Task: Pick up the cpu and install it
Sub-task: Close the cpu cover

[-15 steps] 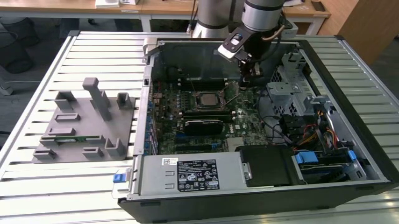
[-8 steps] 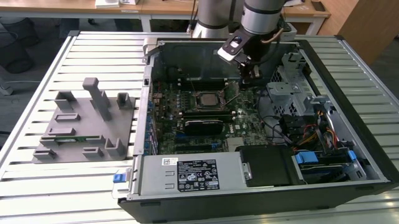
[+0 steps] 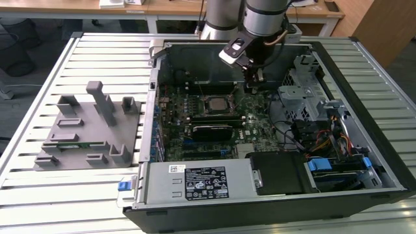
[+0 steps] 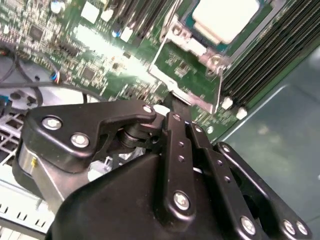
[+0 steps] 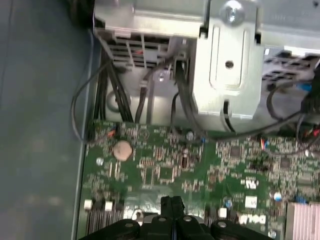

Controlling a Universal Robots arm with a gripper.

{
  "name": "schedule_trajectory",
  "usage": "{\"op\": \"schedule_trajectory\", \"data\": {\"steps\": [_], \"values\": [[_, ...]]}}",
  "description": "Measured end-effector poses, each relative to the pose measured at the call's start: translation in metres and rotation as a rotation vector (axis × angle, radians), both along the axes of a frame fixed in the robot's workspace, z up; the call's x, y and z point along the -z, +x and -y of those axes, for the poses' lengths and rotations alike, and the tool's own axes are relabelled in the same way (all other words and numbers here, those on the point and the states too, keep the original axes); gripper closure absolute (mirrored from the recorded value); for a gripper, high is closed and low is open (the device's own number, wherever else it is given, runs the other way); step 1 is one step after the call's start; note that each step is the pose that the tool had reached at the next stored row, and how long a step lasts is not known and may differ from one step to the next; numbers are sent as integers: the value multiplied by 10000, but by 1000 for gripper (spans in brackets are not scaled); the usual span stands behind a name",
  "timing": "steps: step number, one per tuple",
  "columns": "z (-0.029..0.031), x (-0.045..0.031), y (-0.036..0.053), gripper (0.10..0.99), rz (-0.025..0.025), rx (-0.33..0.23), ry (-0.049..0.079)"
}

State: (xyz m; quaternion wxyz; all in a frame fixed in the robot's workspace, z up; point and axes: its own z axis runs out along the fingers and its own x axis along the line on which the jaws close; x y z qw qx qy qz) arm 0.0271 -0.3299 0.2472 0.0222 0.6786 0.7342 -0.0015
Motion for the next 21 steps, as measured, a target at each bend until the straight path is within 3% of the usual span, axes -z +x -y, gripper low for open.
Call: {"op": "schedule_trajectory", "data": {"steps": [10, 21], "values": [[0, 47, -403, 980, 0, 0, 0], [0, 169, -627, 980, -1, -1, 0]]}}
